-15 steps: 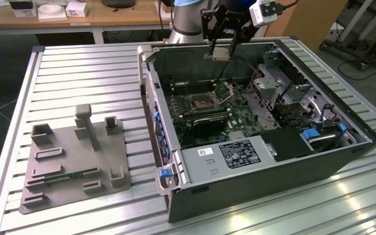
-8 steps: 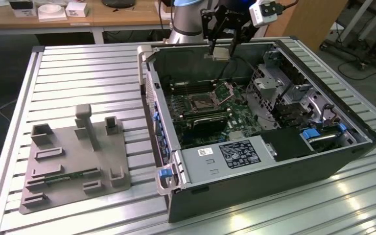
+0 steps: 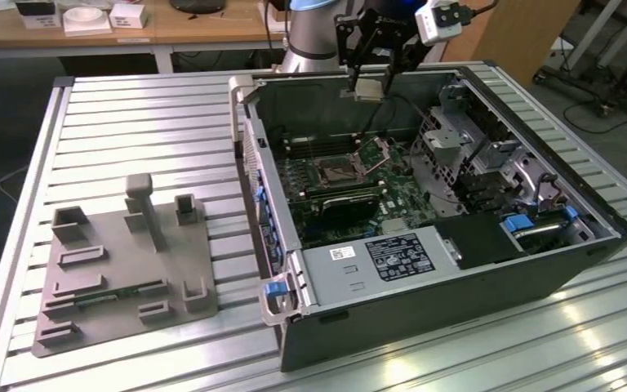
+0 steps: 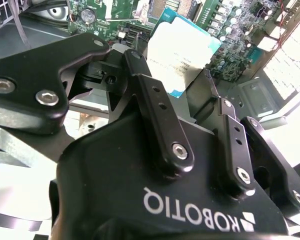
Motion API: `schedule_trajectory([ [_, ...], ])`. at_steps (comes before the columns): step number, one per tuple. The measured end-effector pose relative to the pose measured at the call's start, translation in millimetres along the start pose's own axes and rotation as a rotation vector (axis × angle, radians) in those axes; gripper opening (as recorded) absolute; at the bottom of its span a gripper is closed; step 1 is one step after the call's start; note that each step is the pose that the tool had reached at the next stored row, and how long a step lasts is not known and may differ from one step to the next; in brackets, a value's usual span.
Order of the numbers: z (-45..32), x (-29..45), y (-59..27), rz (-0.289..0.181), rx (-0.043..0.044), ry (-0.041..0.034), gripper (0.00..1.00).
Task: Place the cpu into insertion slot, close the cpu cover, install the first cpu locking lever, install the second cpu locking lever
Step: 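Place the cpu into insertion slot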
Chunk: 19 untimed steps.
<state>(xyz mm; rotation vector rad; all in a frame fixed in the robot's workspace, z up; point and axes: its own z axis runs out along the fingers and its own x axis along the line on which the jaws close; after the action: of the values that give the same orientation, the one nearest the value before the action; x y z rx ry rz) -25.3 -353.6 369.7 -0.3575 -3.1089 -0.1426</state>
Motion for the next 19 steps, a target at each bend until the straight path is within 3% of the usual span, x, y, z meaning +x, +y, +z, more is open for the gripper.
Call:
schedule_trajectory([
  [19,0.0,0.0,0.0,0.027,-0.0005,-0.0025,0.54],
])
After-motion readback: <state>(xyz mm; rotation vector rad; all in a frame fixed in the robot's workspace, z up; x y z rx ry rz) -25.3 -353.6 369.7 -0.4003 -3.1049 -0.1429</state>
